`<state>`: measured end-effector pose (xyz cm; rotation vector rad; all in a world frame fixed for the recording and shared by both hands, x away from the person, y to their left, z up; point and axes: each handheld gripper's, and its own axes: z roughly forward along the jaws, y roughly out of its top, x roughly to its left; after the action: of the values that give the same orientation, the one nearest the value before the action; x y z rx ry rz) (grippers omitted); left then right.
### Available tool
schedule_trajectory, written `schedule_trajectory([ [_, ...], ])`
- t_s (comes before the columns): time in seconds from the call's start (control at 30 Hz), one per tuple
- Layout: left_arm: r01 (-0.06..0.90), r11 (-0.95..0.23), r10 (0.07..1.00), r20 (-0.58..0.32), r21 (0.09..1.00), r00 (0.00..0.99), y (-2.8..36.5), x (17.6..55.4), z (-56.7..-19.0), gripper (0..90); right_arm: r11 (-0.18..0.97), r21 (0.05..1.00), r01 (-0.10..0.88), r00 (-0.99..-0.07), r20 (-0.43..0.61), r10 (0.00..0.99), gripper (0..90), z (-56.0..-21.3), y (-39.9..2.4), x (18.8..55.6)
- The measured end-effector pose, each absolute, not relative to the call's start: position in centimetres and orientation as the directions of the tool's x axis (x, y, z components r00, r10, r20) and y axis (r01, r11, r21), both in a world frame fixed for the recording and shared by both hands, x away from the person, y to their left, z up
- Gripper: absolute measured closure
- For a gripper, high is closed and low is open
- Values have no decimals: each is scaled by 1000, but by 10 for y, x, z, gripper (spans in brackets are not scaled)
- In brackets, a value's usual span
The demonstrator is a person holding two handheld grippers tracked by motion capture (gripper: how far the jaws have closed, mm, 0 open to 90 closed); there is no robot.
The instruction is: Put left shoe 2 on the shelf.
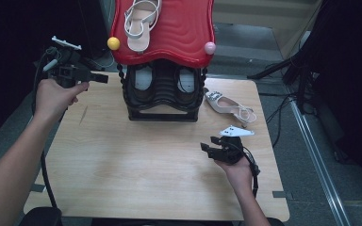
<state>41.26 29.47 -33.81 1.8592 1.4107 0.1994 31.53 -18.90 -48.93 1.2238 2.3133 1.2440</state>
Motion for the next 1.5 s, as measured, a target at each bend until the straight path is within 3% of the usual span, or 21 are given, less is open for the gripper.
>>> schedule_trajectory([
  [1.5,752,-131,851,-315,646,419,271,350,-455,425,270,770,578,-596,173,784,514,-487,-195,322],
])
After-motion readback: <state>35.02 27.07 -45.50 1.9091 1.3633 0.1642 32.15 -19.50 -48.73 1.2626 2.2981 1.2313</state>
